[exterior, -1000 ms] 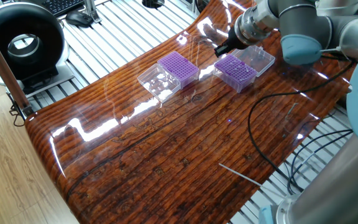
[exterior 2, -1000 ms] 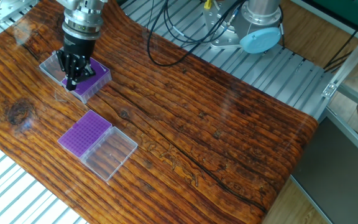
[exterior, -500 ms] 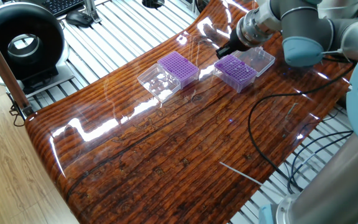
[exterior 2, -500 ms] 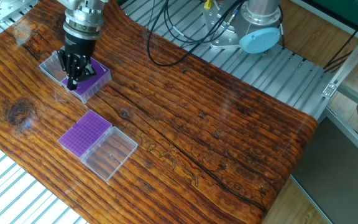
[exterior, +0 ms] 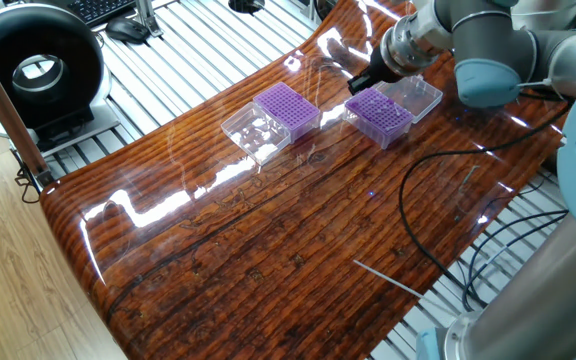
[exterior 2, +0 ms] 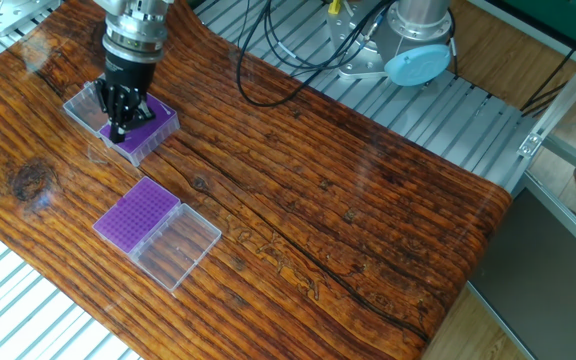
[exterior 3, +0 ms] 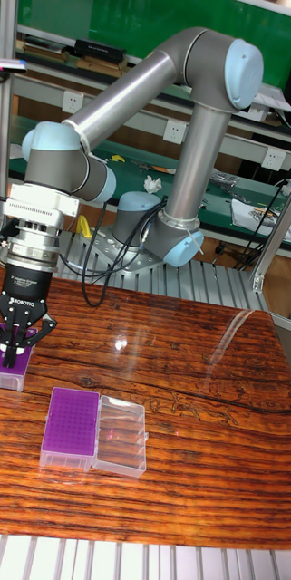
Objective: Transfer all small pipette tips from one holder to another
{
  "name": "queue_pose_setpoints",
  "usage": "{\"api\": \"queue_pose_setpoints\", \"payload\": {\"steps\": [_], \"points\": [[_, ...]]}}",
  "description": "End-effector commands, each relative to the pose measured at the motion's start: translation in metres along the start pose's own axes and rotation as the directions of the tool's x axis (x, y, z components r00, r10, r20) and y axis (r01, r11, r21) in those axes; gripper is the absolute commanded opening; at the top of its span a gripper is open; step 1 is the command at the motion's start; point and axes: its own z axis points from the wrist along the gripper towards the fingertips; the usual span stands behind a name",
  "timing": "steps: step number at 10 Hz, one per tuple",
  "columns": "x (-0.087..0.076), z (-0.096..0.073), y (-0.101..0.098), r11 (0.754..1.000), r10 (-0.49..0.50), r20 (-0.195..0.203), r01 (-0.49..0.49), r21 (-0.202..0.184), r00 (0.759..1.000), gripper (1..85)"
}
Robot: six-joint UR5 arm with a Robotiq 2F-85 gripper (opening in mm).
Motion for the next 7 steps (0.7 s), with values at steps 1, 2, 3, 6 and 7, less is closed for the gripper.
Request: {"api": "queue_pose_setpoints", "payload": {"steps": [1,2,3,6,7], "points": [[0.0008,-0.0033,-0.0025,1.000,0.023,0.001,-0.023,0.005,1.000,1.0],[0.0017,-0.0032,-0.0021,1.000,0.025,0.001,-0.025,0.006,1.000,1.0],[0.0017,-0.0032,-0.0026,1.000,0.025,0.003,-0.025,0.009,1.000,1.0],[-0.0018,-0.0044,-0.0037,1.000,0.017,0.020,-0.017,0.010,1.000,1.0],[-0.0022,-0.0057,-0.0044,1.000,0.012,0.022,-0.013,0.012,1.000,1.0]]}}
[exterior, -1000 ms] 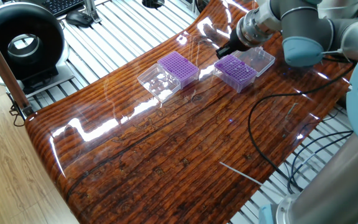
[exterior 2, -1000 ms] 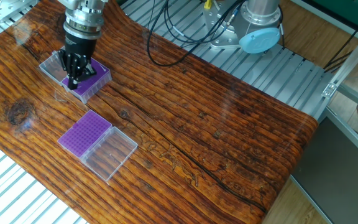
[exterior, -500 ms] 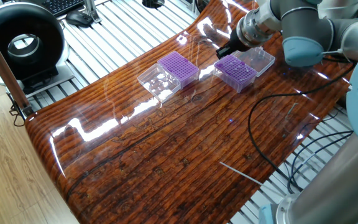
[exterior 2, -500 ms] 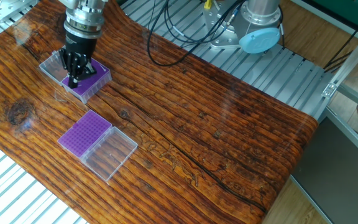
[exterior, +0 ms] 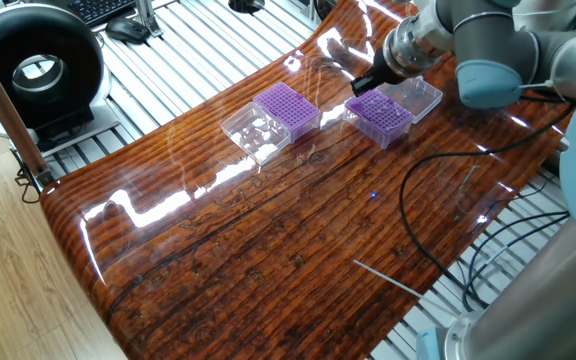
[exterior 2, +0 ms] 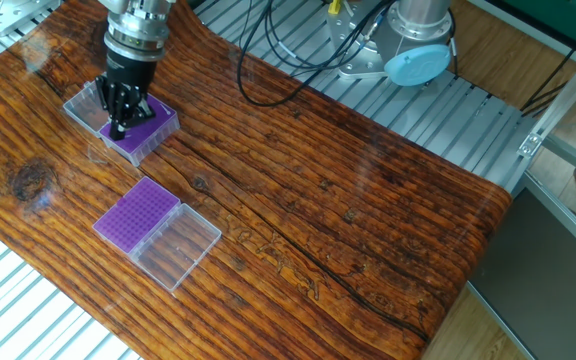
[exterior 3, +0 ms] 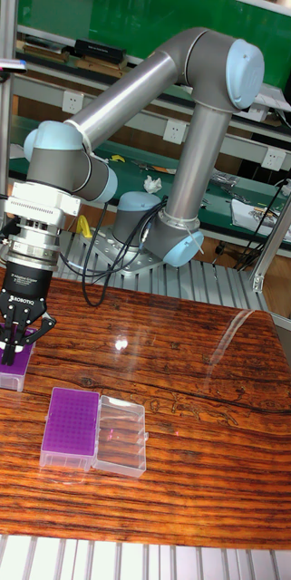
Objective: Transfer all small pipette tips from one holder to another
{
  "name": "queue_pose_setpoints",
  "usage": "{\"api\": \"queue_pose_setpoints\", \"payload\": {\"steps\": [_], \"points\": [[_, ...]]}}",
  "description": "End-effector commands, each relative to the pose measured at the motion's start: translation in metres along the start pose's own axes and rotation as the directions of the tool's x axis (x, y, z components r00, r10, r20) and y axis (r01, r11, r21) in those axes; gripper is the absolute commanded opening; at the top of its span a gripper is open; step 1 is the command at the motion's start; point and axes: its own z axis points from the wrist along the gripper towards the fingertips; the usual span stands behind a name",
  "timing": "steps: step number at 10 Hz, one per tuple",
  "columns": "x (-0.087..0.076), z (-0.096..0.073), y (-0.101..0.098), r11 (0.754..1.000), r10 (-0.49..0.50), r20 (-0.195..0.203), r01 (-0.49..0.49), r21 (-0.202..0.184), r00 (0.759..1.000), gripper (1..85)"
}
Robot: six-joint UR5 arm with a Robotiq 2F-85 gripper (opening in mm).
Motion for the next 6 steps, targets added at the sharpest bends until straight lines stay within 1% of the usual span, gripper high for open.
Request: {"api": "queue_pose_setpoints", "payload": {"steps": [1,2,3,4,5,6], "points": [[-0.0060,-0.0033,-0.0039,1.000,-0.005,0.024,0.005,0.006,1.000,1.0],[-0.0087,-0.0034,-0.0038,1.000,-0.008,0.035,0.008,0.005,0.999,1.0],[-0.0083,-0.0034,-0.0013,1.000,0.003,0.034,-0.003,-0.005,0.999,1.0],[-0.0098,-0.0033,-0.0024,1.000,-0.001,0.041,0.001,-0.002,0.999,1.0],[-0.0141,-0.0036,-0.0055,1.000,-0.018,0.057,0.018,0.012,0.998,1.0],[-0.0158,-0.0041,-0.0027,1.000,-0.010,0.064,0.010,0.000,0.998,1.0]]}}
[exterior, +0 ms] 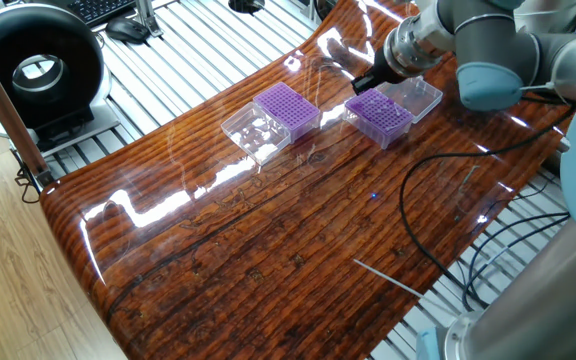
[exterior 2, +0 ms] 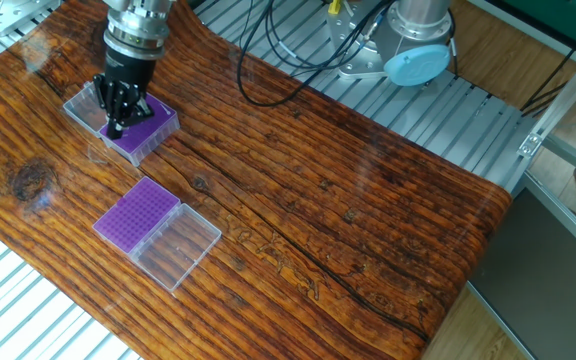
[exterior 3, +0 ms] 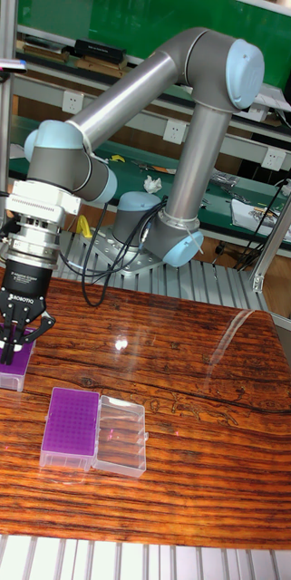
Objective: Transfer all small pipette tips from one holder to another
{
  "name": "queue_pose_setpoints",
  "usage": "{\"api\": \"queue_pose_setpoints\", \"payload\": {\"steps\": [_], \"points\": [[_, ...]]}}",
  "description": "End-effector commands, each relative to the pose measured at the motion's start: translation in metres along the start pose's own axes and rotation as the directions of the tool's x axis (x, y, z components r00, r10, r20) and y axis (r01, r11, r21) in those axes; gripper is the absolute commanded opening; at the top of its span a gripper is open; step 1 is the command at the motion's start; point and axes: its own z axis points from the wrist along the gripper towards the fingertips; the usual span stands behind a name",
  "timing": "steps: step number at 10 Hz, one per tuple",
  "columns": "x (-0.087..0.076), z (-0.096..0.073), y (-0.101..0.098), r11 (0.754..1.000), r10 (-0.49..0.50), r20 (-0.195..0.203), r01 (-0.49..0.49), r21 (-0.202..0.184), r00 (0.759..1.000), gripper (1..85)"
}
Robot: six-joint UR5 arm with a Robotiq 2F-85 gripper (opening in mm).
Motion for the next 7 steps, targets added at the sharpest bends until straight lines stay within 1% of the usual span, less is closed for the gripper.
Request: {"api": "queue_pose_setpoints", "payload": {"steps": [1,3,4,7], "points": [[-0.009,-0.003,0.000,1.000,0.010,0.034,-0.010,-0.008,0.999,1.0],[-0.014,-0.004,0.005,1.000,0.017,0.058,-0.016,-0.027,0.998,1.0],[-0.014,-0.005,0.006,0.999,0.020,0.063,-0.018,-0.029,0.998,1.0],[-0.018,-0.004,0.010,0.999,0.018,0.102,-0.014,-0.046,0.995,1.0]]}}
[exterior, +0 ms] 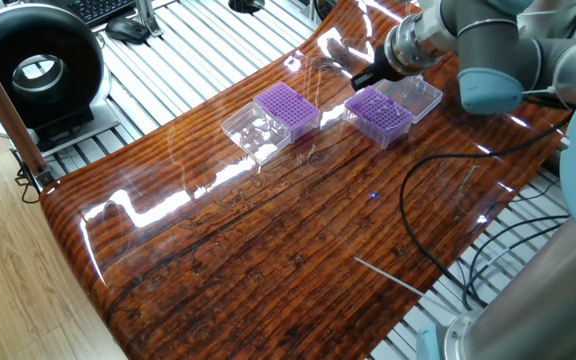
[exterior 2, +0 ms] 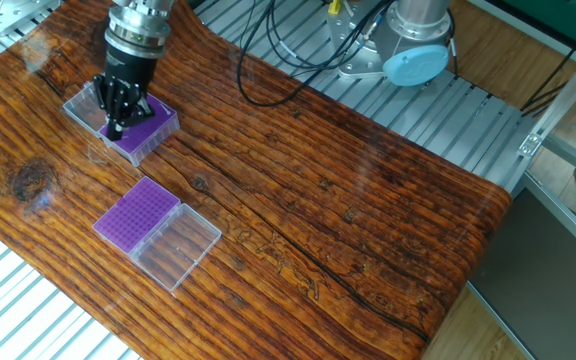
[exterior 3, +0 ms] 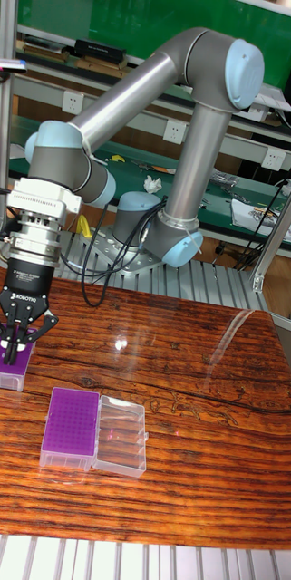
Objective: Transfer all small pipette tips from one holder to another
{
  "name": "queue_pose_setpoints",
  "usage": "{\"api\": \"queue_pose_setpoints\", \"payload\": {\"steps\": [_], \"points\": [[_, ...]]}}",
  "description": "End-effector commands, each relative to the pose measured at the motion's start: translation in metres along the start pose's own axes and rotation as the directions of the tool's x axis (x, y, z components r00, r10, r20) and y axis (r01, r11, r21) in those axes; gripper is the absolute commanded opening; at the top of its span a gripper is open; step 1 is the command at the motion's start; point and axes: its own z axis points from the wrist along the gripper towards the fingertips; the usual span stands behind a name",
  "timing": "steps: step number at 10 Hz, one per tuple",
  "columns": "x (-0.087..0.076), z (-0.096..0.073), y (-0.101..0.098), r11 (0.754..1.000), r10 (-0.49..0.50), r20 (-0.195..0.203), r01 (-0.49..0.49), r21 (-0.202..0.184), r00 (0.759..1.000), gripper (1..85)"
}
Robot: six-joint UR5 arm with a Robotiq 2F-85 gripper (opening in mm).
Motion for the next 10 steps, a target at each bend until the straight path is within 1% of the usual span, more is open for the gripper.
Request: {"api": "queue_pose_setpoints", "payload": {"steps": [1,5,8,10], "points": [[-0.0086,-0.0014,0.0028,1.000,0.007,0.048,-0.006,-0.021,0.999,1.0],[-0.0183,-0.0021,0.0083,0.999,0.004,0.086,0.000,-0.043,0.996,1.0],[-0.0167,-0.0017,0.0067,0.999,0.000,0.089,0.004,-0.047,0.996,1.0],[-0.0123,0.0013,0.0041,0.999,-0.001,0.078,0.004,-0.039,0.997,1.0]]}}
